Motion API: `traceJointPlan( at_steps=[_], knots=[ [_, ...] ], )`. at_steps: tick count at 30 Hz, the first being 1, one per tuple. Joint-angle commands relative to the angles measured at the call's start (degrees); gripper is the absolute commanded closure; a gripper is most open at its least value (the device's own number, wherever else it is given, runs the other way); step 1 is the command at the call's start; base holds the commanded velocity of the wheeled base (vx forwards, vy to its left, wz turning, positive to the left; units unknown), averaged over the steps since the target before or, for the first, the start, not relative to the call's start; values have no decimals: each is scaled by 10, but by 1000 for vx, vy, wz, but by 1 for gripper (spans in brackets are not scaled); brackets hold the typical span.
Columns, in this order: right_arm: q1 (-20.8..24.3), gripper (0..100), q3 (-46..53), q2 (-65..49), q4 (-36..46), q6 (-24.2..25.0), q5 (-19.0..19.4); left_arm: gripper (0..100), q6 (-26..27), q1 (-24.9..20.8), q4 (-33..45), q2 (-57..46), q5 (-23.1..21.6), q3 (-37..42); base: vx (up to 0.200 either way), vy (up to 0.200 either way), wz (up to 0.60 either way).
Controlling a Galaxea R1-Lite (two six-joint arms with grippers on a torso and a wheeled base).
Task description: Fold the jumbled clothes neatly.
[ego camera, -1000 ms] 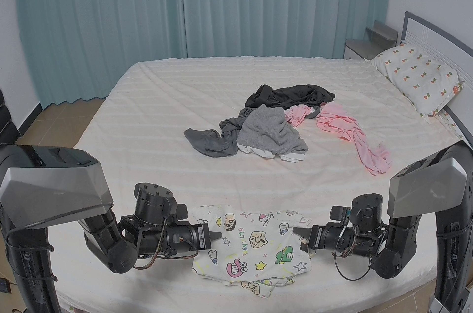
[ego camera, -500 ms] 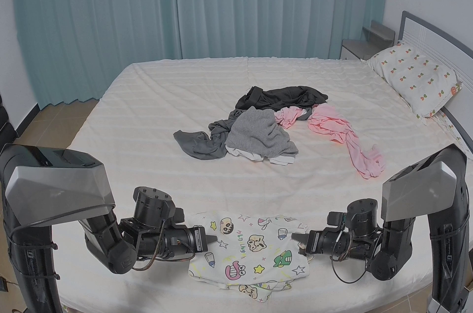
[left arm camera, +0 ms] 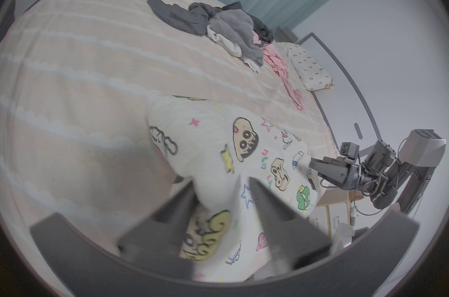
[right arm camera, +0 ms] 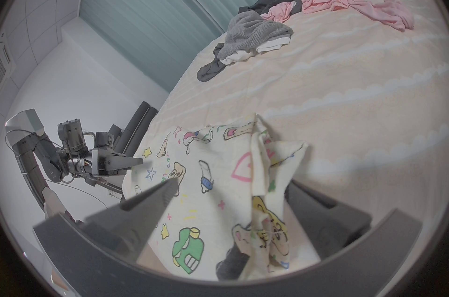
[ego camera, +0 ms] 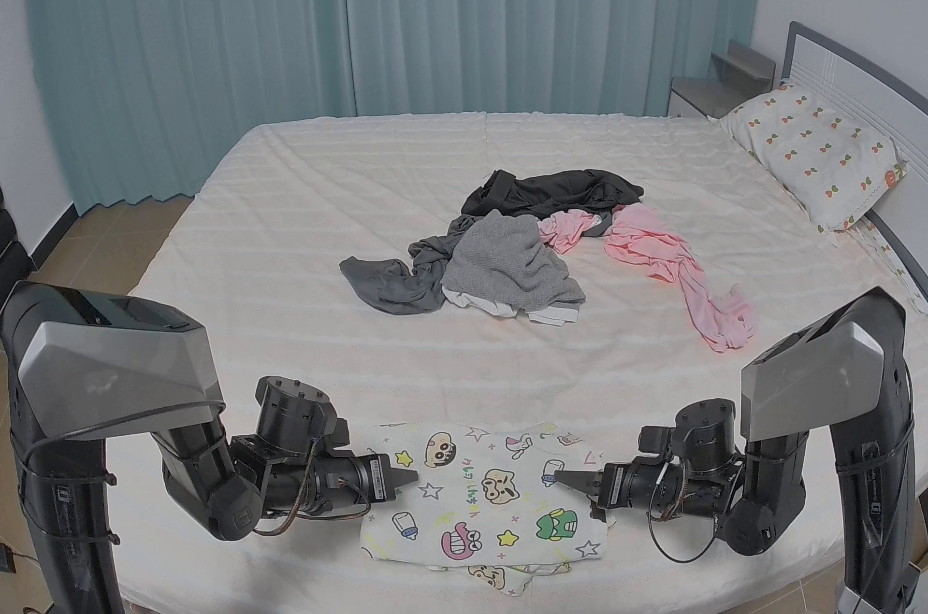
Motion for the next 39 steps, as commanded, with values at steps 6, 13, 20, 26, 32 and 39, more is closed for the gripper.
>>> traceJointPlan(
  at_steps=[6, 13, 20, 26, 32, 39],
  knots=[
    [-27, 0, -5, -32, -9, 4, -4, 0, 6, 41, -4, -4, 5, 1, 0, 0, 0],
    [-20, 0, -28, -68, -22, 8, -32, 0, -21, 51, -32, -57, -7, 2, 0, 0, 0],
    [12, 0, -50, -58, -22, 58, -36, 0, -117, 10, -116, -45, -12, 10, 0, 0, 0],
    [37, 0, -61, -26, -22, 93, -33, 0, -96, -5, -134, 1, -12, 34, 0, 0, 0],
    [37, 0, -72, -2, -21, 95, -31, 0, -33, -19, -158, 42, -9, 52, 0, 0, 0],
    [4, 0, -74, 22, -21, 95, -19, 0, 3, -32, -159, 72, 18, 54, 0, 0, 0]
  ],
)
